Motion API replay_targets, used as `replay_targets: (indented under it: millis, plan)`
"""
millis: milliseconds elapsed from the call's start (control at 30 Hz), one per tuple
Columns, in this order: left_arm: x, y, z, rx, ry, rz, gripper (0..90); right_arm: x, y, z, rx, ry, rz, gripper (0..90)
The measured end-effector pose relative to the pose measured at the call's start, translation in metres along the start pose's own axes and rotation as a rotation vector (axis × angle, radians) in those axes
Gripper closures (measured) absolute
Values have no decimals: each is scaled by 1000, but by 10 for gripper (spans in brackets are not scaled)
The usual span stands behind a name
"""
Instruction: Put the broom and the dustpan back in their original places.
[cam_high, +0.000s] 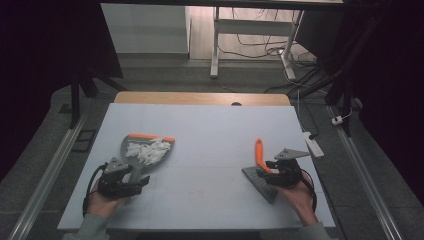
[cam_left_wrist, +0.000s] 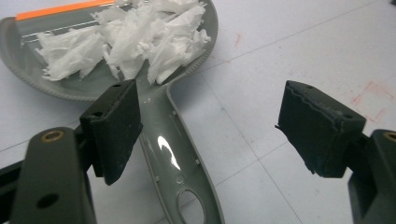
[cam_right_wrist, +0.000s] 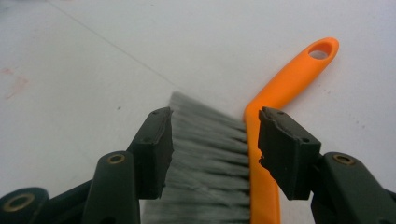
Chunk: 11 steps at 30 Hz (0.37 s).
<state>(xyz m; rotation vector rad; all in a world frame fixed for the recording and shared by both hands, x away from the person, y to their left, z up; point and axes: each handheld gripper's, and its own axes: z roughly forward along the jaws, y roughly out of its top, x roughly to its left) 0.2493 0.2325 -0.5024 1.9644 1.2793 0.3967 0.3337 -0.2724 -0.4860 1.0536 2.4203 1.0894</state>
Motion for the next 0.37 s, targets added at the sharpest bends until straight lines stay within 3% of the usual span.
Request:
replay_targets:
  millis: [367]
  plan:
    - [3, -2, 2, 7, -41, 13, 225, 8, -11, -12, -48, 38, -56, 457]
